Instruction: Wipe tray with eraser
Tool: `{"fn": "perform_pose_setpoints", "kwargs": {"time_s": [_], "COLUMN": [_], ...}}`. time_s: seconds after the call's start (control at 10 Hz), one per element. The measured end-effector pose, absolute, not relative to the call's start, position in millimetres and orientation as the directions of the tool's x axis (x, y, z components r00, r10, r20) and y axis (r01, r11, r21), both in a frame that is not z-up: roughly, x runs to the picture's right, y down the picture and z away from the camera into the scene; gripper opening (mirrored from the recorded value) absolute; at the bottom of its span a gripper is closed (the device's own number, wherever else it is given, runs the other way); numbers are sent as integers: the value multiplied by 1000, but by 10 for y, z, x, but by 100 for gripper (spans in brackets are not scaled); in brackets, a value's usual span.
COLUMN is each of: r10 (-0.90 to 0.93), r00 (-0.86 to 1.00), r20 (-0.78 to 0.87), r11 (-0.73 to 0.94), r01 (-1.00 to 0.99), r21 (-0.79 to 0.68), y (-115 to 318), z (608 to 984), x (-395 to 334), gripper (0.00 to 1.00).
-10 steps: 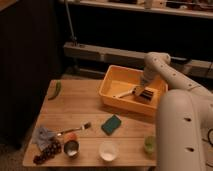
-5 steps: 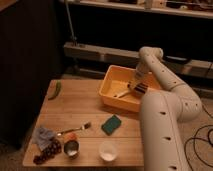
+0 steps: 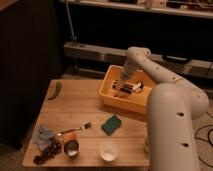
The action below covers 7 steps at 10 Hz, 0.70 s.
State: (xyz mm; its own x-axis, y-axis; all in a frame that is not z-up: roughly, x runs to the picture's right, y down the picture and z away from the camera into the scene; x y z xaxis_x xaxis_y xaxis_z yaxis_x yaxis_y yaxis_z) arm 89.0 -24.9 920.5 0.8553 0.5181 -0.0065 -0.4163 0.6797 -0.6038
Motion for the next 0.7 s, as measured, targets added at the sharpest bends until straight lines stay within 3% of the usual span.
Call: {"fn": "perform_pose_setpoints", "kwargs": {"time_s": [0.5,0.7], "r10": [500,523], "r00": [866,850], "r20": [-6,-60], "r11": [673,650], "r01": [-393,-444], "r21": [-626,-617], "y": [102,364], "z": [8999,8794], "x": [1079,1681], "gripper": [9,9]}}
